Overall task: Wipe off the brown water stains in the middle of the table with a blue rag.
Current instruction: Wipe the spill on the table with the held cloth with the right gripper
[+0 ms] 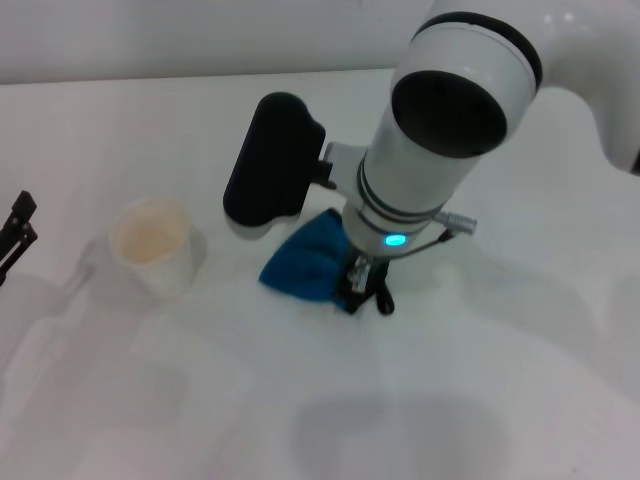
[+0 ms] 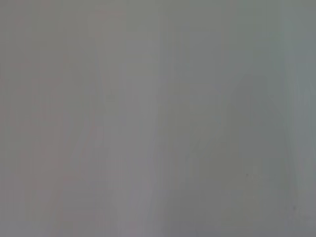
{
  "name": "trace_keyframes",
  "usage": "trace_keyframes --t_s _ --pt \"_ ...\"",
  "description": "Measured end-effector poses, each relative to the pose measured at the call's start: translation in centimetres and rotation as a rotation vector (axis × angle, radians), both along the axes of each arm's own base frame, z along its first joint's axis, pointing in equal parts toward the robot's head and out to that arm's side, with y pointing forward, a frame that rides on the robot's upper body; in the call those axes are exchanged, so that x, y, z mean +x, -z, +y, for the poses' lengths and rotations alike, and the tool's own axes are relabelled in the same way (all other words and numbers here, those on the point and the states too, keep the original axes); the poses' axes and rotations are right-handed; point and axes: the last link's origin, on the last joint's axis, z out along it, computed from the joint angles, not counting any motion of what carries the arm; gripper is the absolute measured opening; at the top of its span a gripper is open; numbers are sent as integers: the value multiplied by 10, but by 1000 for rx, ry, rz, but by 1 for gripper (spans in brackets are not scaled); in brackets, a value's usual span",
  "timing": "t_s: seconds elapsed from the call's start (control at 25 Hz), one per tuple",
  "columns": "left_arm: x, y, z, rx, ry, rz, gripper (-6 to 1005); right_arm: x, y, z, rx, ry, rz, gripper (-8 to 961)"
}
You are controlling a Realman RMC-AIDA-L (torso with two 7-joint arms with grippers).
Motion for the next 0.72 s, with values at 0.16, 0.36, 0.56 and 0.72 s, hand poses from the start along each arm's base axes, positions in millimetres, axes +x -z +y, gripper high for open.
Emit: trace_keyframes --t_s 0.16,0.36,0.56,0.72 --pt "1 0 1 1 3 -1 878 10 -7 19 55 16 -15 132" --pt "1 0 1 2 0 -1 879 21 -20 45 125 39 -29 131" --pt "1 -1 2 2 0 1 878 31 -34 62 194 58 -42 131" --pt "1 0 5 0 -2 4 878 31 -38 68 225 47 -44 130"
